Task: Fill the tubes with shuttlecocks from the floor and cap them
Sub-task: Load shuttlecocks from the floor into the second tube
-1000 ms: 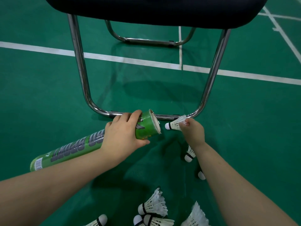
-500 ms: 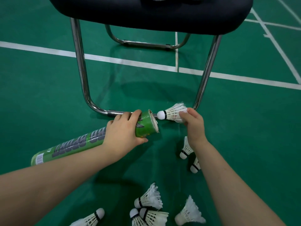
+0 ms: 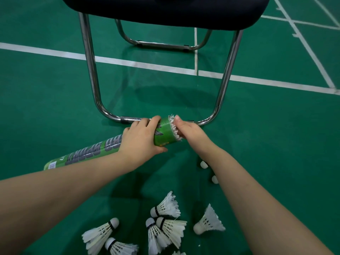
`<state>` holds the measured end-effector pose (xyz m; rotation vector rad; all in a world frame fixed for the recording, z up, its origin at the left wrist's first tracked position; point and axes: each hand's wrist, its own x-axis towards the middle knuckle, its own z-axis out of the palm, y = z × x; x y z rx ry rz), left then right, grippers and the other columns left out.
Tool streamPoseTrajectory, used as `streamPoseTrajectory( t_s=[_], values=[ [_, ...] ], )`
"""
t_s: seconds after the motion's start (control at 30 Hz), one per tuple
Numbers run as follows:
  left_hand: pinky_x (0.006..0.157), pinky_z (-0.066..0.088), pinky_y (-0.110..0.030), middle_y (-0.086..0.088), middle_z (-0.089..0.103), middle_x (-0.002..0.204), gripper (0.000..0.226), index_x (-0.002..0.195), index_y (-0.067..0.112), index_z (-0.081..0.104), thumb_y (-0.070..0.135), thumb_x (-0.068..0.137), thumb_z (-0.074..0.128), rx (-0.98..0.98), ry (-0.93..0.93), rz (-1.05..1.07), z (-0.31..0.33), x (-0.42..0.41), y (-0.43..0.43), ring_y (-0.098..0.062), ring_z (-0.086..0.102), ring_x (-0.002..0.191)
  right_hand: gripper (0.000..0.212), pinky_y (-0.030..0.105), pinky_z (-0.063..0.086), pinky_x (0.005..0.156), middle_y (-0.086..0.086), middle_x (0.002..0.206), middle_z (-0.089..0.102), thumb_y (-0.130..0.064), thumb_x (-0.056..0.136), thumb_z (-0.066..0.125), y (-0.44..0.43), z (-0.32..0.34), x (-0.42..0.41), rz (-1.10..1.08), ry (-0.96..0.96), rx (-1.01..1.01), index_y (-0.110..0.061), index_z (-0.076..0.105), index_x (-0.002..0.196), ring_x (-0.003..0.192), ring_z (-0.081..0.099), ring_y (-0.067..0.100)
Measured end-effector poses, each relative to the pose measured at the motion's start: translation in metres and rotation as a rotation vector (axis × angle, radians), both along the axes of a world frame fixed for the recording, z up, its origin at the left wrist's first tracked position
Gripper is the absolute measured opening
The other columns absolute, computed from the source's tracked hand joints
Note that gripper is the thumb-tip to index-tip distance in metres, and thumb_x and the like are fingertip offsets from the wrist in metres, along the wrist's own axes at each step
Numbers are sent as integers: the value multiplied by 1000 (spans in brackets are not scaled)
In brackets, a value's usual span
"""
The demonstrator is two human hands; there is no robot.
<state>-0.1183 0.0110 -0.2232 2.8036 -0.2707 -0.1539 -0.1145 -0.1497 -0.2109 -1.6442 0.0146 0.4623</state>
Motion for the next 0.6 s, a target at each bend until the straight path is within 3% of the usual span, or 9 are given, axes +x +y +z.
streamPoseTrajectory(
  t_s=[0.07, 0.13, 0.2, 0.37, 0.5, 0.6],
  values=[
    [92, 38, -44, -4, 48, 126, 91, 134, 26, 30, 53, 61, 75, 5, -4, -2, 0, -1, -1, -27, 42, 117, 35, 8, 46, 84, -2, 100, 66, -35, 97, 39, -1, 3, -2, 37, 42, 17, -11, 65, 103, 90, 62, 1],
    [92, 38, -44, -3, 48, 127, 90, 134, 26, 30, 52, 61, 75, 8, -6, -3, 0, -3, -2, -27, 42, 117, 30, 21, 43, 98, -5, 101, 67, -38, 95, 42, -1, 1, -6, 51, 80, 18, -20, 66, 96, 98, 62, 7],
    [92, 38, -44, -3, 48, 126, 91, 135, 26, 30, 53, 61, 75, 18, -8, -15, 0, -5, -3, -27, 43, 116, 29, 27, 41, 102, -4, 101, 68, -38, 94, 43, 0, -1, -10, 51, 109, 35, -21, 67, 93, 98, 62, 9],
    [93, 37, -43, -4, 47, 128, 95, 138, 25, 29, 52, 60, 76, 38, -8, -29, -3, -10, -7, -27, 43, 116, 30, 18, 41, 93, 9, 107, 65, -27, 96, 45, 5, -3, -17, 96, 123, 18, -7, 64, 107, 95, 59, 12],
    [92, 37, -42, -2, 48, 125, 92, 137, 26, 30, 52, 61, 75, 37, -4, -47, -3, -14, -9, -26, 44, 115, 22, 21, 43, 89, 7, 102, 62, -24, 93, 51, 9, -6, -19, 132, 135, -18, -9, 63, 105, 94, 57, 14],
    [91, 37, -41, -1, 48, 125, 92, 137, 26, 29, 54, 61, 74, 28, -13, -59, -4, -13, -10, -26, 44, 115, 22, 13, 45, 80, 2, 91, 65, -28, 94, 50, 6, -4, -18, 77, 89, -21, -13, 66, 93, 80, 61, 5]
  ],
)
